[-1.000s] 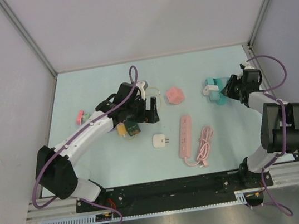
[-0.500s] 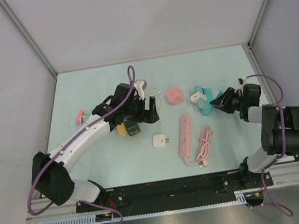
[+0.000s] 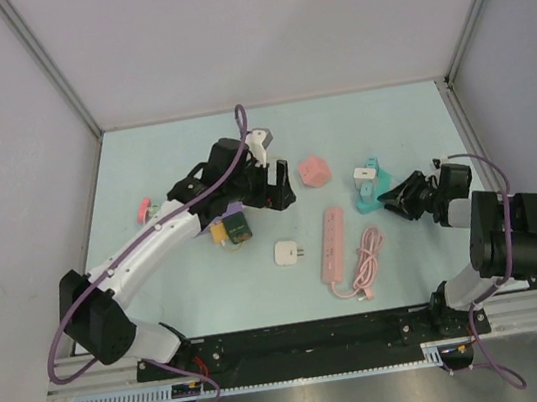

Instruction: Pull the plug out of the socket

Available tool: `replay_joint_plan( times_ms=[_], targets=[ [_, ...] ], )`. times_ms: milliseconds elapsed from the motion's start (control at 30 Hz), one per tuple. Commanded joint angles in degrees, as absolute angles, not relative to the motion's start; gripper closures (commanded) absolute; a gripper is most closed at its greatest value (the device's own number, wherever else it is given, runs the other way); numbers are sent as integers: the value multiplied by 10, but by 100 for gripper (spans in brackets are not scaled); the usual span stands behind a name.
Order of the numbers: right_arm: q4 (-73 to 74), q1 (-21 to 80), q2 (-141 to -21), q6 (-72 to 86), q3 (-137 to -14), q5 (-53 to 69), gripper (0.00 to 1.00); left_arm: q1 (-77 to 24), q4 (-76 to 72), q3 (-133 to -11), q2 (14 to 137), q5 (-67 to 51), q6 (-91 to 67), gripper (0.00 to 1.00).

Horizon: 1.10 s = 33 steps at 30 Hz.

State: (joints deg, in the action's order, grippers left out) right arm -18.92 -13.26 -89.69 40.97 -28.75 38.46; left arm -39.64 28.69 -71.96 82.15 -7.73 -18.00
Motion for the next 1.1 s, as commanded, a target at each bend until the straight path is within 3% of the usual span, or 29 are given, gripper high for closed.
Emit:
replay_joint_plan(
  times_ms=[0, 367, 600, 800, 1067],
  targets=[
    [-78, -130, -843, 402, -270, 341, 57, -398, 293, -751, 838, -83, -177, 5],
    [39, -130, -686, 364, -297, 259, 53, -399, 256, -691, 813, -98, -163, 4],
    [96, -134, -668, 318, -361, 192, 32, -416, 262, -719, 811, -64, -168, 4],
    [66, -148, -750, 262, -422, 206, 27, -435, 261, -780, 840, -40, -192, 7],
    [6, -184, -908, 226, -469, 365, 23, -481, 262, -869, 942, -2, -203, 8]
  ],
)
